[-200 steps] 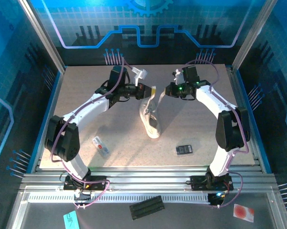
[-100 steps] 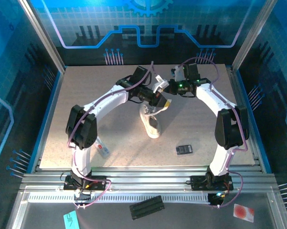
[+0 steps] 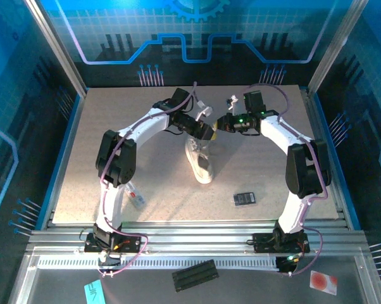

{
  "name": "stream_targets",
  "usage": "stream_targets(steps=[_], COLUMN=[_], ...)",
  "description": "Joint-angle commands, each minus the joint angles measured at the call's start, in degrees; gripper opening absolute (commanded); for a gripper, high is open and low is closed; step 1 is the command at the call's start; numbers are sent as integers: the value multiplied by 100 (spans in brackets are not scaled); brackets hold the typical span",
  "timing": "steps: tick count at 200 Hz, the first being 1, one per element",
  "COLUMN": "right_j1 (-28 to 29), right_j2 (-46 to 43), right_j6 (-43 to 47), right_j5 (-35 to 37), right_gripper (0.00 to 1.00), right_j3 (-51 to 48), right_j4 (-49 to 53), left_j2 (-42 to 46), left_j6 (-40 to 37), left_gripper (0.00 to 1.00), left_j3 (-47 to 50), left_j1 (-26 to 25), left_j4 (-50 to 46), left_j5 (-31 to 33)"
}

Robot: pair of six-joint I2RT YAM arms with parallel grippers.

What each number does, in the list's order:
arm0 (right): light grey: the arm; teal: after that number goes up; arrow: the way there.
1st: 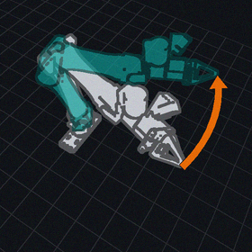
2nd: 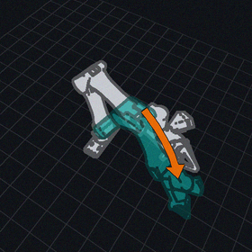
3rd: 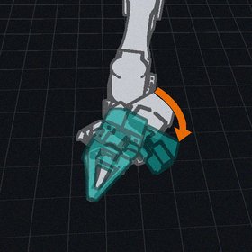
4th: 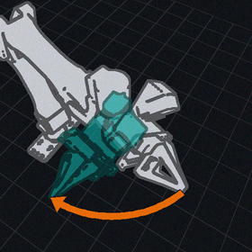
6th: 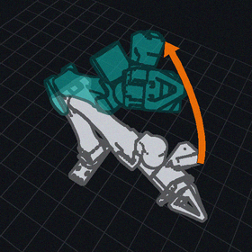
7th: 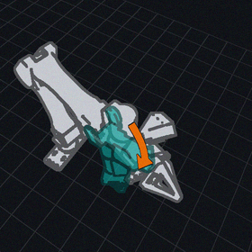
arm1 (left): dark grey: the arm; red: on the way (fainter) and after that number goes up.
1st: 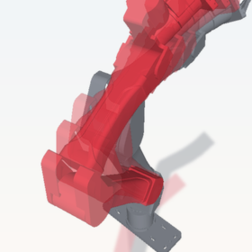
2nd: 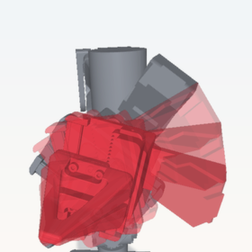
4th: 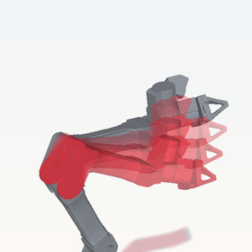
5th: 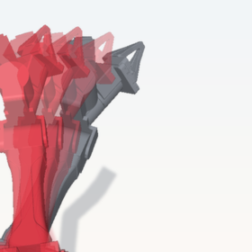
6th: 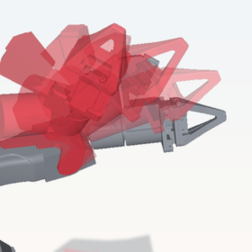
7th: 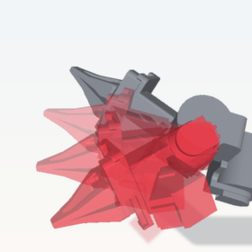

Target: Tie the shoes

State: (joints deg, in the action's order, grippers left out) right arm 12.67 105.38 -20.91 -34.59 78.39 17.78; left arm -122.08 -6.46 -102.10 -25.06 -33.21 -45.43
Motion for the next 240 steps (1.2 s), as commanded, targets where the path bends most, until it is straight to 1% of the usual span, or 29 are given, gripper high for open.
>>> stream_targets(steps=[1, 9, 18, 37, 45, 57, 66, 73, 82, 111, 139, 170, 177, 193, 223, 240], right_j1=[-63, -62, -62, -54, -45, -39, -43, -44, -45, -45, -36, -37, -45, -44, -45, -45], right_j2=[-9, -4, -12, -37, -49, -53, -59, -69, -88, -224, -423, -567, -592, -631, -748, -817], right_j6=[161, 174, 217, 350, 424, 536, 587, 617, 648, 696, 926, 1129, 1165, 1250, 1602, 1807], right_j5=[-127, -118, -110, -101, -88, -96, -95, -96, -110, -160, -224, -232, -231, -288, -425, -460], right_gripper=[0, 0, 0, 0, 0, 0, 0, 0, 0, 0, 1, 1, 0, 1, 2, 2], right_j3=[7, 31, 59, 106, 115, 133, 126, 108, 69, -133, -326, -402, -410, -430, -482, -469], right_j4=[-122, -101, -67, 12, 57, 118, 150, 155, 127, -50, -207, -239, -244, -242, -137, 23], left_j2=[478, 714, 1035, 1816, 2080, 2377, 2496, 2530, 2499, 2220, 1951, 1722, 1674, 1600, 1742, 1793], left_j6=[-140, -194, -339, -1059, -1385, -1944, -2092, -2172, -2241, -2479, -2505, -2422, -2414, -2342, -1949, -1789], left_gripper=[58, 57, 54, 52, 52, 52, 53, 54, 55, 56, 57, 56, 53, 44, 21, 16], left_j3=[204, 477, 911, 2013, 2434, 2905, 3143, 3210, 3208, 3079, 3004, 2876, 2838, 2738, 2718, 2663], left_j1=[69, 97, 102, 89, 82, 65, 8, -29, -58, -191, -280, -304, -306, -302, -248, -202], left_j4=[85, 256, 509, 1204, 1459, 1698, 1929, 1992, 1989, 1917, 1968, 1977, 1955, 1855, 2006, 2007], left_j5=[93, 193, 437, 892, 987, 1065, 1398, 1645, 1808, 2030, 2148, 1989, 1986, 1988, 1929, 1874])
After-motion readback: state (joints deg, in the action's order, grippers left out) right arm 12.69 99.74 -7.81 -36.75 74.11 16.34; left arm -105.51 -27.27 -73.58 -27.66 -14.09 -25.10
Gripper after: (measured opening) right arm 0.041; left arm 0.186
